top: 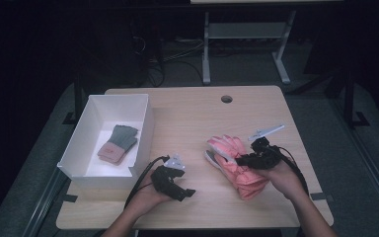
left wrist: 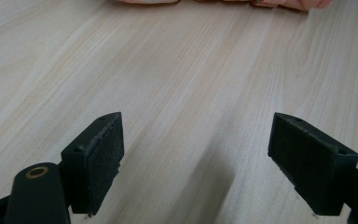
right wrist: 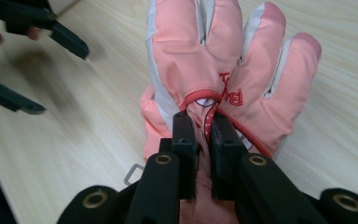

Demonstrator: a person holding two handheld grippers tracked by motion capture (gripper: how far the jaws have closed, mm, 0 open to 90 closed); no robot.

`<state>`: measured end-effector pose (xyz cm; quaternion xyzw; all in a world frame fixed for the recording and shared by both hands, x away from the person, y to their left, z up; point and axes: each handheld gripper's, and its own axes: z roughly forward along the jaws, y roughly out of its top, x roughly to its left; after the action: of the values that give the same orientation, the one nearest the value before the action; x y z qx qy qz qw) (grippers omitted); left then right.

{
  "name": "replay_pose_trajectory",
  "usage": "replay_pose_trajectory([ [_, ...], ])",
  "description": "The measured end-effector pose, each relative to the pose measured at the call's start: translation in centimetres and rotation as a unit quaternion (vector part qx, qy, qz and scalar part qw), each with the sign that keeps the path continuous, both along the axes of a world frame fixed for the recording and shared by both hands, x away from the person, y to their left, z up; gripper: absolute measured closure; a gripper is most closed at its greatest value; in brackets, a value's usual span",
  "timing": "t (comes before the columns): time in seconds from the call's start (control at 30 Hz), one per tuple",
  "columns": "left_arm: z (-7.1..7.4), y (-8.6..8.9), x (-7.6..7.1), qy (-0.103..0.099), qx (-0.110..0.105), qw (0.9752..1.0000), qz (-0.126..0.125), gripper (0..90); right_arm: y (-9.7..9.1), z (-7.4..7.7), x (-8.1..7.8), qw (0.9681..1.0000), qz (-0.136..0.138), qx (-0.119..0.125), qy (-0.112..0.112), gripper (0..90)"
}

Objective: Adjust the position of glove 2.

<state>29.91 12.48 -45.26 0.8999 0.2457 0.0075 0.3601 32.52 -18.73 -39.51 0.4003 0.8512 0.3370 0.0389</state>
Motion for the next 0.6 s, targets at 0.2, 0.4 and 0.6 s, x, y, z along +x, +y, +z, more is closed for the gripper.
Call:
replay_pose_trajectory([
  [0.2, 0.0, 0.0, 0.0, -0.001, 0.004, 1.0000, -0.004, 18.0, 1.0, -1.2, 0.2, 0.9997, 0.007, -0.021, 0.008, 78.1],
  [0.4, 0.4, 0.1, 0.0, -0.003, -0.011, 0.9999, 0.005, 26.2, 0.0, -0.4, -0.2, 0.9995, 0.023, 0.019, -0.007, 55.8],
  [0.6, 1.2, 0.7, 0.1, -0.005, -0.021, 0.9998, 0.005, 56.1, -2.0, 1.3, -0.8, 0.9965, 0.012, 0.054, -0.063, 45.9],
])
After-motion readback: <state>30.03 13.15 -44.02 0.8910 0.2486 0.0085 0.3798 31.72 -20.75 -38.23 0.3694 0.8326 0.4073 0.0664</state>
